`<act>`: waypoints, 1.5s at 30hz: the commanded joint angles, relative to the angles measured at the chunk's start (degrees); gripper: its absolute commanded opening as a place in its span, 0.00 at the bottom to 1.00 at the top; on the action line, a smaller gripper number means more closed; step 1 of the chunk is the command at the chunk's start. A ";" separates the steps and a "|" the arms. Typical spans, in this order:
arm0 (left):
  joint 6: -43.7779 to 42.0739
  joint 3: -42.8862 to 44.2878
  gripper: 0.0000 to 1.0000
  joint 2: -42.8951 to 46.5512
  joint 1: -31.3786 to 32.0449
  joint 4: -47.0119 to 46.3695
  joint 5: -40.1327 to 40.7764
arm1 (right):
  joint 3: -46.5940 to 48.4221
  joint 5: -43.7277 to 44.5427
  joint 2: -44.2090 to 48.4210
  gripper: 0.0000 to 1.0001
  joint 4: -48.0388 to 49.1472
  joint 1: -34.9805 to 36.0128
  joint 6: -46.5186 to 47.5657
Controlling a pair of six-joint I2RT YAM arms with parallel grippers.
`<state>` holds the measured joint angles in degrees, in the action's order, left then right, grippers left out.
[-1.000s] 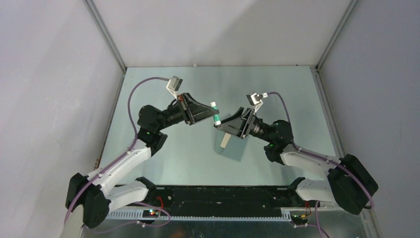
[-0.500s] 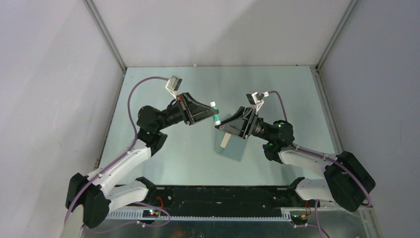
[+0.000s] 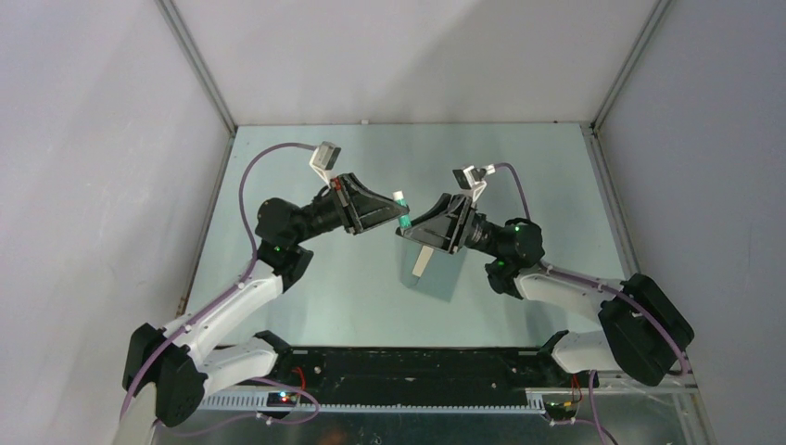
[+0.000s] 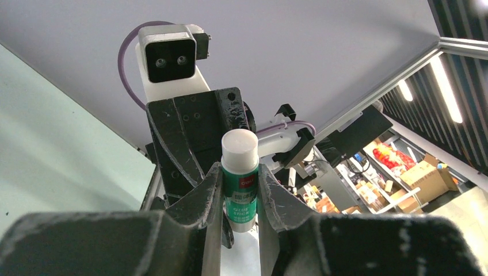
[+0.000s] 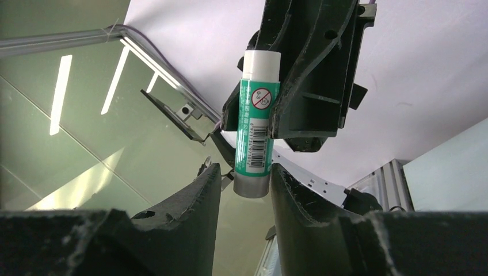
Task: Place the letter into the envelope and seal it
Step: Unscrew the solid glue.
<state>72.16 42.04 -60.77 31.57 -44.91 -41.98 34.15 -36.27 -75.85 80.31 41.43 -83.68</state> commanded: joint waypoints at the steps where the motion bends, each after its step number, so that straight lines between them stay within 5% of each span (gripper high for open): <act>1: 0.70 -0.56 0.00 0.41 -0.33 -2.35 -1.12 | 2.39 -0.72 -0.60 0.40 3.28 0.24 -0.64; 15: -1.55 -0.39 0.00 1.27 -0.47 1.58 0.08 | 2.46 -1.60 0.18 0.07 -0.44 0.51 0.83; 22: -8.52 1.12 0.00 3.84 -0.56 12.56 1.49 | 3.45 4.95 10.85 0.00 -29.35 2.64 17.83; 33: -9.19 1.88 0.00 3.02 -0.64 14.50 1.95 | 12.83 21.42 18.68 0.00 -63.94 9.96 41.19; 41: -9.53 1.88 0.00 3.15 -0.66 15.45 2.49 | 22.51 45.12 17.23 0.00 -79.47 21.74 54.98; 45: -9.82 1.85 0.00 3.48 -0.65 16.12 2.62 | 23.65 49.86 16.99 0.00 -80.04 23.61 55.58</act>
<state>63.79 42.09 -57.41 30.98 -31.99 -41.15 54.30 5.32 -58.74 2.04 62.59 -34.44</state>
